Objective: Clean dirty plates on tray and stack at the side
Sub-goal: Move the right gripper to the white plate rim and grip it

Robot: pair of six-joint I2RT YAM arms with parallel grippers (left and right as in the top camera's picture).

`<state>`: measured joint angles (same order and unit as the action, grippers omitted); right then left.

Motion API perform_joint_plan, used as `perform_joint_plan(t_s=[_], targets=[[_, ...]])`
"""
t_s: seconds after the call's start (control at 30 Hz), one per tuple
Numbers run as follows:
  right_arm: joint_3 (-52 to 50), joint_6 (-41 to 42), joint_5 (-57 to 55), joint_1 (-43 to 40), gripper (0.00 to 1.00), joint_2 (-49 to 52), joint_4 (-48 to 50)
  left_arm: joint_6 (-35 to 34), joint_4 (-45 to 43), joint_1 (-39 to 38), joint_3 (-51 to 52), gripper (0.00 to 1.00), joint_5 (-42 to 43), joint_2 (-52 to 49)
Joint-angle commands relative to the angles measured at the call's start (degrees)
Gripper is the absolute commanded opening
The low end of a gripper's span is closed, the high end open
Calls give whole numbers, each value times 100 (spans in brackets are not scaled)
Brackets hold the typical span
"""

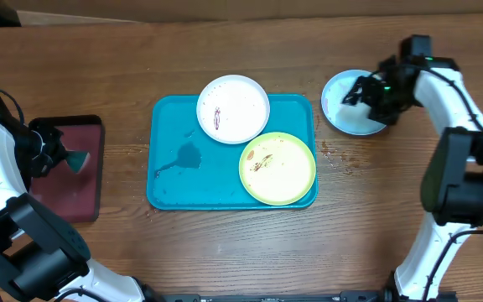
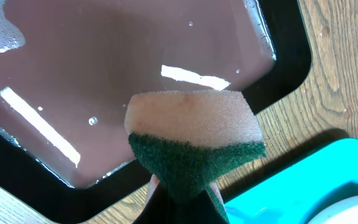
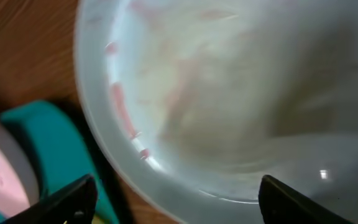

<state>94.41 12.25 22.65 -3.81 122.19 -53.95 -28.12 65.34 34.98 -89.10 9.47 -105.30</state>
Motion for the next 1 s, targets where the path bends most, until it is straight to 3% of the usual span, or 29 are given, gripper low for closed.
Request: perform_joint_plan(t_s=[0.0,0.5,0.57,0.63,0.73,0.97], targets=[[212,157,267,649,82,-208,236,136,0,-55,13,4,109,-33],[151,927,-2616,2903,79,138,1794,286,48,-352,13,4,105,-33],[149,1099,-2597,2957,71,208,1840,284,59,-354,13,4,107,-33],[146,1204,-2476,2983,54,256,1921,284,61,-354,13,4,107,-33],[144,1202,-2247,3014,41,319,1985,284,59,-354,13,4,107,-33],[144,1200,-2151,3150,39,627,1985,284,66,-354,13,4,109,-33]])
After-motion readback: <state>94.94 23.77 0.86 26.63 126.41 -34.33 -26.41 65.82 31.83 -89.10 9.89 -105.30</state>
